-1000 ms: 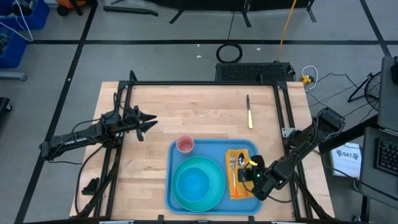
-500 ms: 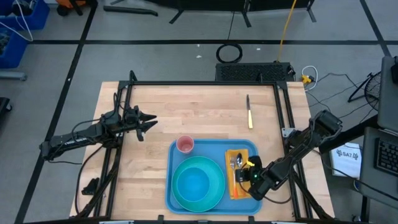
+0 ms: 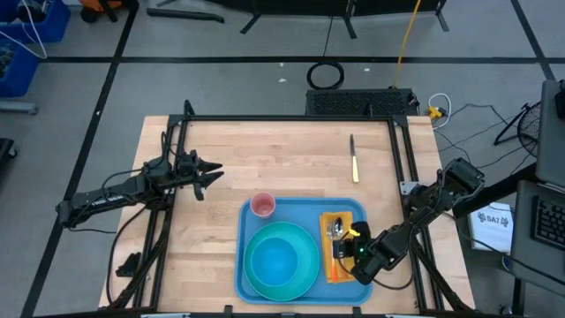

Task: Set up tray
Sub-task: Put the orange spoon on the yellow napkin, then put the yellow knife on the yellow napkin

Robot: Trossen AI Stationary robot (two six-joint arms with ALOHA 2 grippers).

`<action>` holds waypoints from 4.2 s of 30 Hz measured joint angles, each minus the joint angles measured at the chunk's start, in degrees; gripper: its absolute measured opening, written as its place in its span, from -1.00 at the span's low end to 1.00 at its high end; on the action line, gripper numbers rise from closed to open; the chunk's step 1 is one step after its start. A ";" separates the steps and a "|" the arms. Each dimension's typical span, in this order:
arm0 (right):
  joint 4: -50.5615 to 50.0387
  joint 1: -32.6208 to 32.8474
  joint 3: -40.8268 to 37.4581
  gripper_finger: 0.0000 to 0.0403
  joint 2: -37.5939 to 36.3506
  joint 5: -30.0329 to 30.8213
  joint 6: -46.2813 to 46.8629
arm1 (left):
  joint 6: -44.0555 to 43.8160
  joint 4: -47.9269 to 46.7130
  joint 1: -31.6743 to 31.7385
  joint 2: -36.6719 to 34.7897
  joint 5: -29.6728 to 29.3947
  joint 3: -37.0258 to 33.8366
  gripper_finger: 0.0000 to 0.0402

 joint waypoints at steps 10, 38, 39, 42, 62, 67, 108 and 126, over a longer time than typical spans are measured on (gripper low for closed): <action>-1.42 0.04 0.00 -1.00 0.00 -0.34 0.91 | 0.00 0.00 -0.02 0.01 0.02 0.00 -0.24; -0.75 0.35 -0.07 -0.57 -4.58 4.73 -5.80 | 0.00 0.01 -0.01 0.01 0.02 0.00 -0.24; -1.32 0.35 -0.07 -0.56 -4.93 4.94 -6.07 | -0.01 0.01 -0.01 0.00 0.01 0.00 -0.24; -3.32 0.33 -0.07 -0.55 -5.72 5.72 -6.71 | -0.01 0.02 -0.02 0.02 0.01 0.00 -0.24; -32.76 -39.42 -0.07 -0.60 -31.51 2.10 -61.33 | -0.01 0.00 -0.02 0.02 0.01 0.00 -0.24; -25.54 -57.07 -0.06 -0.62 -32.07 -13.98 -78.43 | 0.00 0.00 0.00 0.02 0.00 0.00 -0.24; -14.42 -76.28 0.15 -0.74 -2.32 -26.10 -90.28 | -0.02 0.02 0.00 0.00 0.02 0.00 -0.24; -6.96 -67.78 -0.22 -0.77 -17.81 -35.23 -90.72 | 0.00 0.00 -0.02 0.00 0.02 0.00 -0.24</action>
